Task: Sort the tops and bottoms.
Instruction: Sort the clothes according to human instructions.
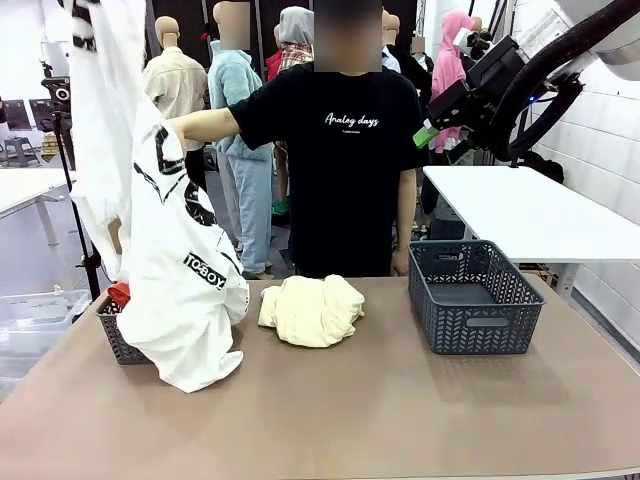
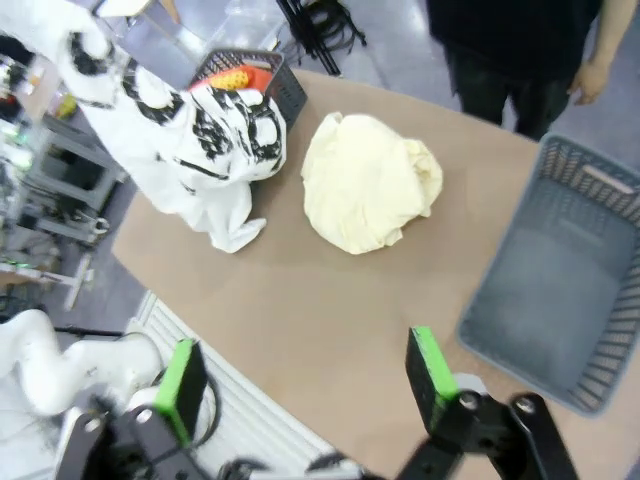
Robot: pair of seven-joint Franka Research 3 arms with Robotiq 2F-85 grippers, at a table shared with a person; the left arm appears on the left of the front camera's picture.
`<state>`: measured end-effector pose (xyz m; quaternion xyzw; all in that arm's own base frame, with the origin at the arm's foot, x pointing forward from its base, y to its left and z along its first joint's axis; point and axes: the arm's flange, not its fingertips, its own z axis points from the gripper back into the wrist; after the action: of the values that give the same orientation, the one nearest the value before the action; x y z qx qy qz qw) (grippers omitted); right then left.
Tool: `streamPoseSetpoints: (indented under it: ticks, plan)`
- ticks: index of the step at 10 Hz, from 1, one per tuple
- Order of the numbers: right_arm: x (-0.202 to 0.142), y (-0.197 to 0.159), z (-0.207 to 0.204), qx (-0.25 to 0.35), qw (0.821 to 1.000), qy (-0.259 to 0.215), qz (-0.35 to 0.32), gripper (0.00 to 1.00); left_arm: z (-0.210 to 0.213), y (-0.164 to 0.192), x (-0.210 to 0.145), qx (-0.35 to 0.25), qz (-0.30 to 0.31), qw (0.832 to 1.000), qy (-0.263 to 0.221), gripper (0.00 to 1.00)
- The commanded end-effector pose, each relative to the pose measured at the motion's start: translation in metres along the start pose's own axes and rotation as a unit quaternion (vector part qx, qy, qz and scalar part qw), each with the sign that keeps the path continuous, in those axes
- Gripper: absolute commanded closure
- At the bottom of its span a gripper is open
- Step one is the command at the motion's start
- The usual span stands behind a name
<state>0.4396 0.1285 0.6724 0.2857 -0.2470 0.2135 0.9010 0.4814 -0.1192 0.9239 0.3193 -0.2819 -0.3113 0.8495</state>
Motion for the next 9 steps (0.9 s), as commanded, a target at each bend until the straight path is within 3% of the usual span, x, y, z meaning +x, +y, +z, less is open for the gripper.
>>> streamPoseSetpoints:
  ticks: [1,2,6,7,9]
  plan:
    - [-0.001,0.001,0.0,-0.005,1.0,0.004,-0.004,0.0,-0.002,-0.061,-0.069,-0.007,0.005,1.0,0.029,1.0]
    - [-0.001,0.001,0.0,-0.005,1.0,0.004,-0.004,0.0,0.0,0.0,0.0,0.0,0.0,1.0,0.0,1.0]
    - [-0.001,0.001,0.0,-0.005,1.0,0.004,-0.004,0.0,-0.001,-0.013,-0.007,-0.006,0.004,1.0,0.012,1.0]
    - [-0.001,0.001,0.0,-0.005,1.0,0.004,-0.004,0.0,-0.051,-0.032,-0.009,-0.093,0.03,0.995,0.024,1.0]
    - [-0.001,0.001,0.0,-0.005,1.0,0.004,-0.004,0.0,-0.119,-0.064,-0.04,-0.167,0.125,0.975,0.077,1.0]
